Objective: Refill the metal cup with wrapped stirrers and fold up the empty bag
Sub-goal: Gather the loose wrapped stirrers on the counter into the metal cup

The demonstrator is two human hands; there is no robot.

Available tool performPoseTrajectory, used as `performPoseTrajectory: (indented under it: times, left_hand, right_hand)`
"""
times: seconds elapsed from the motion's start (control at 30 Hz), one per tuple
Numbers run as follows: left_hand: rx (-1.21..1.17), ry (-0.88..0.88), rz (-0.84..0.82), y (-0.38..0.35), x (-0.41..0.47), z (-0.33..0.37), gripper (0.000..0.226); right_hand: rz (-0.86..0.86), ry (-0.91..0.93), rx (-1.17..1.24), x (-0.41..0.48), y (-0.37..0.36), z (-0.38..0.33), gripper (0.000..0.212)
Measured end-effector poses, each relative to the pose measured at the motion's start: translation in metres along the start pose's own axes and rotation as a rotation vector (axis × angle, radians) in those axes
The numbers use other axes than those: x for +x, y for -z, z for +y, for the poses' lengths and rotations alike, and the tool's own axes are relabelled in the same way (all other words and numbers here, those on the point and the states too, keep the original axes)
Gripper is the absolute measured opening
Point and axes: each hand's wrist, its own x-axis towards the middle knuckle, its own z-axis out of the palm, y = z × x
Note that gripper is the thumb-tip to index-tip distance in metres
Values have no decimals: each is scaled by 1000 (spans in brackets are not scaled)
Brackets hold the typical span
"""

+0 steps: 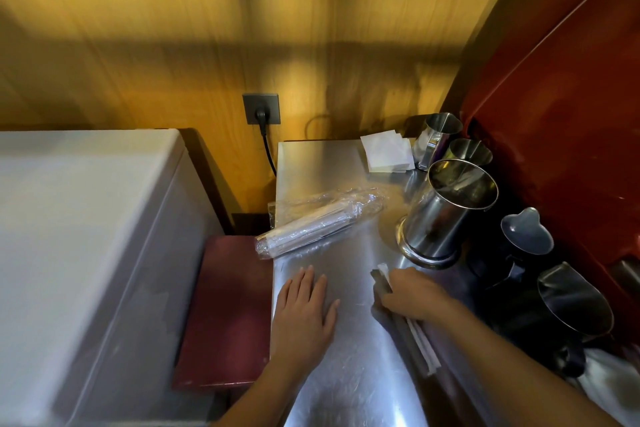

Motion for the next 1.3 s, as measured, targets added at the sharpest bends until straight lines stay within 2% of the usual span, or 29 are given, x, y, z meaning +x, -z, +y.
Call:
performPoseTrajectory:
  times: [0.13, 0.27, 0.4, 0.47, 0.53, 0.6, 0.67, 0.73, 0.8, 0.9, 1.03, 1.1, 1.17, 1.3]
  left_hand:
    - [-5, -8, -6, 1, 0, 0, 39]
    - [-2, 0, -21, 5, 1, 1, 43]
    - [-8, 14, -49, 10, 2, 3, 45]
    - [-13, 13, -55, 12, 2, 3, 45]
    - [-12, 12, -69, 13, 1, 3, 45]
    - [-4, 14, -82, 13, 1, 2, 43]
    - [-11, 17, -85, 15, 1, 3, 41]
    - [-18, 19, -92, 18, 0, 4, 42]
    - [-28, 17, -96, 18, -1, 4, 38]
    - [-75, 18, -93, 15, 0, 3, 40]
    - [-100, 30, -126, 18, 3, 3, 42]
    - [-131, 28, -171, 23, 9, 2, 35]
    - [-164, 31, -211, 28, 21, 0, 25]
    - [-206, 46, -140, 43, 52, -8, 18]
  right_hand:
    - [114, 93, 302, -12, 53, -5, 6]
    - [363, 195, 456, -31, 116, -6, 9]
    - [835, 328, 715, -53, 160, 3, 4]
    - [1015, 322, 750, -55, 174, 10, 8]
    - [1109, 240, 692, -48, 178, 19, 13]
    - [1042, 115, 567, -36, 174, 28, 18]
    - [809, 25, 424, -23, 167, 36, 14]
    - [507, -5, 332, -17, 164, 41, 10]
    - [321, -7, 307, -15, 165, 43, 13]
    - [322, 24, 318, -14, 172, 42, 12]
    - [529, 125, 346, -17, 176, 29, 6]
    - [587, 206, 394, -17, 170, 15, 6]
    - [567, 274, 393, -14, 160, -3, 5]
    - [471, 417, 333, 9, 125, -38, 4]
